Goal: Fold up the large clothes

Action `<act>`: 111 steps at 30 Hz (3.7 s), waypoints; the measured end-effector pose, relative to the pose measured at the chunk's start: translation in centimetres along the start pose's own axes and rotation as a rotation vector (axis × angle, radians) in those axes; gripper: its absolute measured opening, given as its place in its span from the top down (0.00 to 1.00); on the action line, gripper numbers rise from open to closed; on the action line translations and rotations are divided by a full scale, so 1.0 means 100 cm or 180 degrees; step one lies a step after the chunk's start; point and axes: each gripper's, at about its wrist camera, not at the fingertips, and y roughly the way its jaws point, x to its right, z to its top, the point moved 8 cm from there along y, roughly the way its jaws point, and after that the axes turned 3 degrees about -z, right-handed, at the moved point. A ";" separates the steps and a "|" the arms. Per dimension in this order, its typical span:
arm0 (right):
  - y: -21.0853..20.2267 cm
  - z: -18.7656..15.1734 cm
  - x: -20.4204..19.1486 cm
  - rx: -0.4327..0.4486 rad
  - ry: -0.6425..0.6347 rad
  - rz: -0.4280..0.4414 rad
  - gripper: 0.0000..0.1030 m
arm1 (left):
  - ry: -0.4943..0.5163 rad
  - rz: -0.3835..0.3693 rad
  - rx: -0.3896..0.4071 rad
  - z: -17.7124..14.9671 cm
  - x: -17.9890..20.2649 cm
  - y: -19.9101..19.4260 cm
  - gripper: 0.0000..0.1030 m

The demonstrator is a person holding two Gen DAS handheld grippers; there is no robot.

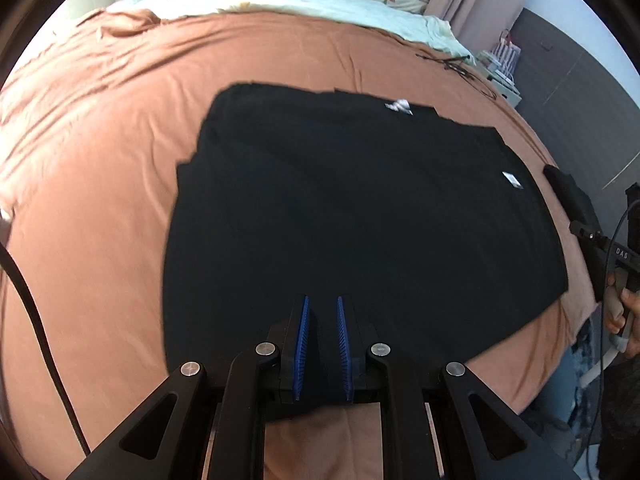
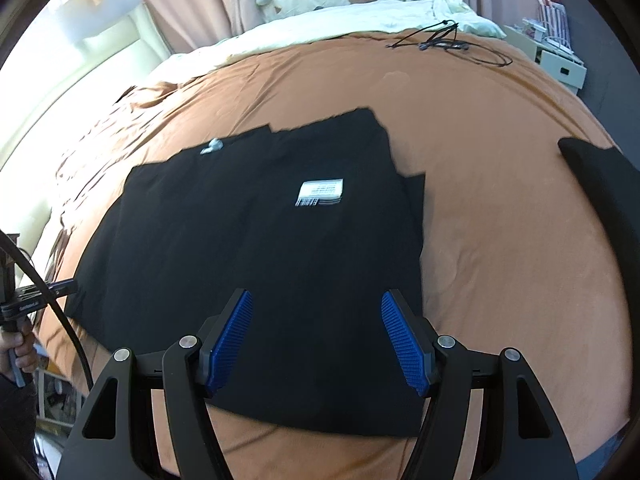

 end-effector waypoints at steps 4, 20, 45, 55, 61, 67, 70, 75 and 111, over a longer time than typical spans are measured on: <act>-0.007 -0.018 -0.007 -0.0068 0.0034 0.0200 0.36 | -0.0020 -0.0027 -0.0006 -0.017 0.009 -0.003 0.86; 0.026 -0.057 0.042 -0.0386 0.0155 -0.0177 0.36 | -0.0357 -0.0015 -0.0290 -0.064 -0.011 0.024 0.88; -0.059 -0.065 0.018 -0.0052 0.0338 -0.0163 0.36 | -0.0394 -0.0178 -0.0242 -0.054 -0.031 0.016 0.88; -0.017 -0.031 -0.069 -0.0083 -0.0060 0.0232 0.36 | -0.0811 -0.0160 0.0035 -0.059 -0.080 -0.026 0.39; 0.018 -0.021 -0.096 -0.0208 -0.0150 0.0389 0.36 | -0.1285 -0.0445 0.0035 -0.072 -0.104 -0.024 0.37; 0.043 -0.017 -0.109 -0.0324 -0.0219 0.0450 0.36 | -0.1576 -0.0656 -0.0038 -0.079 -0.103 -0.005 0.38; 0.053 -0.019 -0.117 -0.0395 -0.0257 0.0434 0.37 | -0.1755 -0.0797 0.0011 -0.074 -0.105 -0.004 0.37; 0.062 -0.025 -0.131 -0.0486 -0.0325 0.0548 0.49 | -0.1988 -0.1065 0.0070 -0.068 -0.111 0.000 0.38; 0.195 0.083 -0.156 -0.0433 -0.0264 -0.0259 0.77 | -0.2078 -0.0854 0.0194 -0.060 -0.104 0.008 0.78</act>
